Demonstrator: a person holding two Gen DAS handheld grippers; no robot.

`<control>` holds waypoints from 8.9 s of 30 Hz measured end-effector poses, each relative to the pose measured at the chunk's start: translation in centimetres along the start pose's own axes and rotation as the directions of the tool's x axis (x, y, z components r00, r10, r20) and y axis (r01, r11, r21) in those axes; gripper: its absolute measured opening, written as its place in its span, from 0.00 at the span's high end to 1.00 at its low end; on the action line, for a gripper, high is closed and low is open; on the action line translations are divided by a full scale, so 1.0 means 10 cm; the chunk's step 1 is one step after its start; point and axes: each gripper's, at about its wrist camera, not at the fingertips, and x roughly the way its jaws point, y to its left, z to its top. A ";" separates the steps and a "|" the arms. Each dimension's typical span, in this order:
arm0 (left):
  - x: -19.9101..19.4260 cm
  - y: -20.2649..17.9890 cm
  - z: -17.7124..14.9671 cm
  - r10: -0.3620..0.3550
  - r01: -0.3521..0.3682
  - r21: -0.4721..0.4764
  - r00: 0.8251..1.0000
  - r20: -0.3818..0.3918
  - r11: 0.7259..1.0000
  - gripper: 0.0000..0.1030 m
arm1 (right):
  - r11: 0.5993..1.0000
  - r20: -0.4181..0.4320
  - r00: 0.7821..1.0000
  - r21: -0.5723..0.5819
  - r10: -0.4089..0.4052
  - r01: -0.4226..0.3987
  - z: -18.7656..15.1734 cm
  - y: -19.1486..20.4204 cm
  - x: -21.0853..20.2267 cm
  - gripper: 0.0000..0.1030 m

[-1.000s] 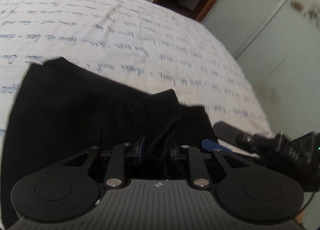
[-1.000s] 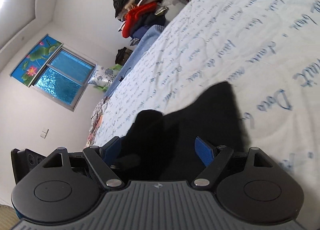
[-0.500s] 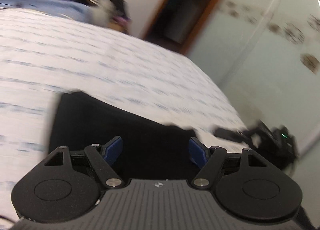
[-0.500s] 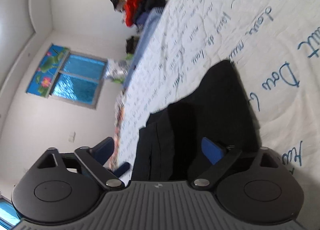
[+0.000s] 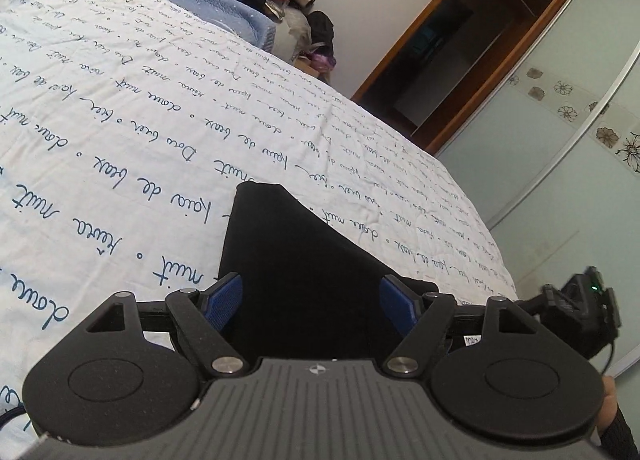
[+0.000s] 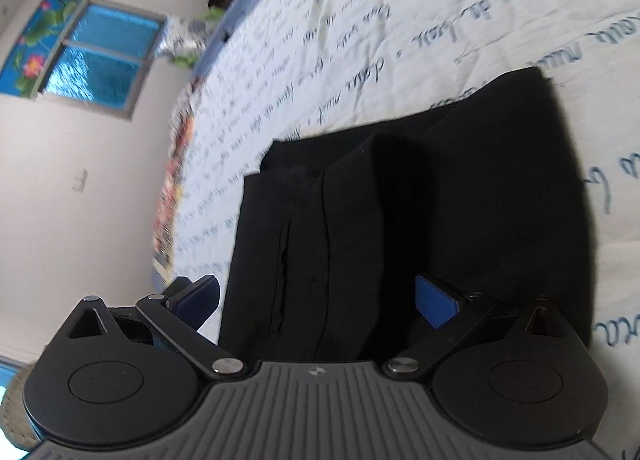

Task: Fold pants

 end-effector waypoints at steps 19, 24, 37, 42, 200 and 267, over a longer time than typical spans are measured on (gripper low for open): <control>0.01 0.01 -0.02 0.007 -0.007 0.000 1.000 -0.018 1.000 0.20 | 0.996 0.147 0.987 -0.079 0.060 -0.049 -0.38 -0.06 0.22 0.82; 0.01 -0.04 -0.01 0.008 -0.007 0.012 1.000 -0.018 1.000 0.20 | 0.996 0.114 0.990 -0.016 0.086 -0.084 -0.30 -0.09 0.23 0.82; 0.12 -0.11 -0.08 -0.008 0.009 0.022 0.999 -0.053 1.000 0.15 | 0.999 0.139 0.990 0.006 0.039 -0.040 -0.09 -0.40 -0.50 0.82; 0.11 -0.19 -0.11 -0.007 0.012 0.073 0.998 -0.062 0.997 0.15 | 0.983 0.140 0.986 0.144 0.091 -0.111 -0.10 -0.65 -0.33 0.81; 0.31 -0.64 -0.40 0.087 -0.059 0.392 0.995 -0.054 0.918 0.01 | 0.984 0.394 0.911 0.072 0.122 -0.163 -0.69 -0.75 -1.21 0.04; 0.14 -0.18 0.00 -0.005 0.016 0.134 0.997 -0.080 0.991 0.53 | 0.999 0.494 0.868 0.001 0.041 -0.047 -0.80 -0.79 -1.53 0.58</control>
